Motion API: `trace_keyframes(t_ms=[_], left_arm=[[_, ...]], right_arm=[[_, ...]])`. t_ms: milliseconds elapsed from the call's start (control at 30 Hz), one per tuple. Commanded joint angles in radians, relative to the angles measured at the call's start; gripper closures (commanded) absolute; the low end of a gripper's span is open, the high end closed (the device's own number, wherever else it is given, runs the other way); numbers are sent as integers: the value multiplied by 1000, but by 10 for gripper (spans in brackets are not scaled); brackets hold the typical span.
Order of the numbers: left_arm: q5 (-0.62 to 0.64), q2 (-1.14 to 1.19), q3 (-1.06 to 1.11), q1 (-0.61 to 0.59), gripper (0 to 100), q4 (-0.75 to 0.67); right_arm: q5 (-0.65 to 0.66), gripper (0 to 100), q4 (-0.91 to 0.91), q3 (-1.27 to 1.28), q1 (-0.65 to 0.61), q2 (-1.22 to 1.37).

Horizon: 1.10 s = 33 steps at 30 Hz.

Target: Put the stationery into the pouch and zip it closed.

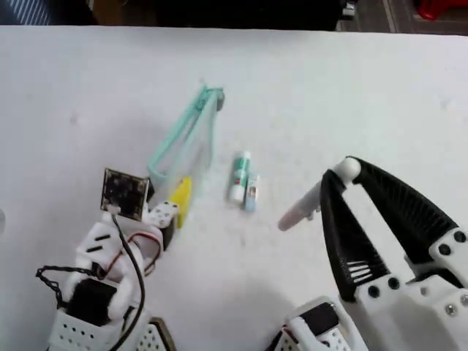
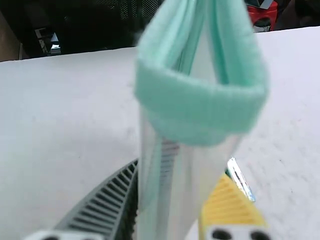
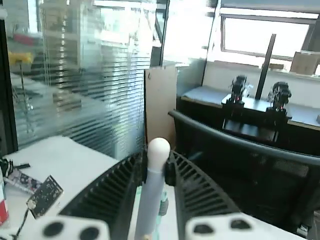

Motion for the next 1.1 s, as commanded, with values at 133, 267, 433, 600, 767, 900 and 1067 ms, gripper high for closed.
trace_keyframes(t_ms=[133,267,433,600,767,900,1067], left_arm=[[15,5,-54,19,836,18],[11,5,-51,44,835,20],[6,5,-51,111,834,46],[-38,5,-49,117,834,44],[-40,5,-49,117,834,44],[-41,5,-49,117,834,43],[-41,5,-49,114,834,41]], right_arm=[[-138,981,-102,198,113,-8],[-140,981,-262,348,156,-42],[-140,981,-510,551,156,-174],[-219,982,-700,703,151,-243],[-350,982,-710,715,148,-205],[-351,982,-754,718,79,-130],[-334,982,-746,715,-21,-10]])
